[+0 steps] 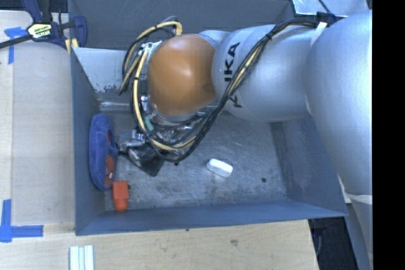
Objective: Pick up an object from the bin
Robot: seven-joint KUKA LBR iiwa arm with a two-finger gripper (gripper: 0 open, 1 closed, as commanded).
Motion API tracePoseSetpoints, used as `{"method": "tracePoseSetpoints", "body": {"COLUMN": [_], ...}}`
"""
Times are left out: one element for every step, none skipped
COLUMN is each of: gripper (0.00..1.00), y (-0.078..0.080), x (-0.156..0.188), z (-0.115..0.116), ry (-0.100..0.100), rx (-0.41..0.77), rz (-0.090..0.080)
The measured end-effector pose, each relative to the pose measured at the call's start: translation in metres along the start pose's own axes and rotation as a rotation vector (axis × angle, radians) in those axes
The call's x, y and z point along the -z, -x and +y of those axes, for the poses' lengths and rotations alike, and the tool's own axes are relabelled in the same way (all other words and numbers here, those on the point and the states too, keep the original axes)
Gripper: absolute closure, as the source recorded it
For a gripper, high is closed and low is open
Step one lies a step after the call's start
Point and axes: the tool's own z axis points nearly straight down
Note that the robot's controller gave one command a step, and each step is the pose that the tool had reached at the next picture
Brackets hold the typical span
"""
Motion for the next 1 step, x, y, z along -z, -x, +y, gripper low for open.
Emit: {"method": "tracePoseSetpoints", "body": {"gripper": [1.0], "y": [-0.0007], "x": [-0.0022], "z": [0.002], "ry": [0.008], "rx": [-0.001], "rz": [0.004]}}
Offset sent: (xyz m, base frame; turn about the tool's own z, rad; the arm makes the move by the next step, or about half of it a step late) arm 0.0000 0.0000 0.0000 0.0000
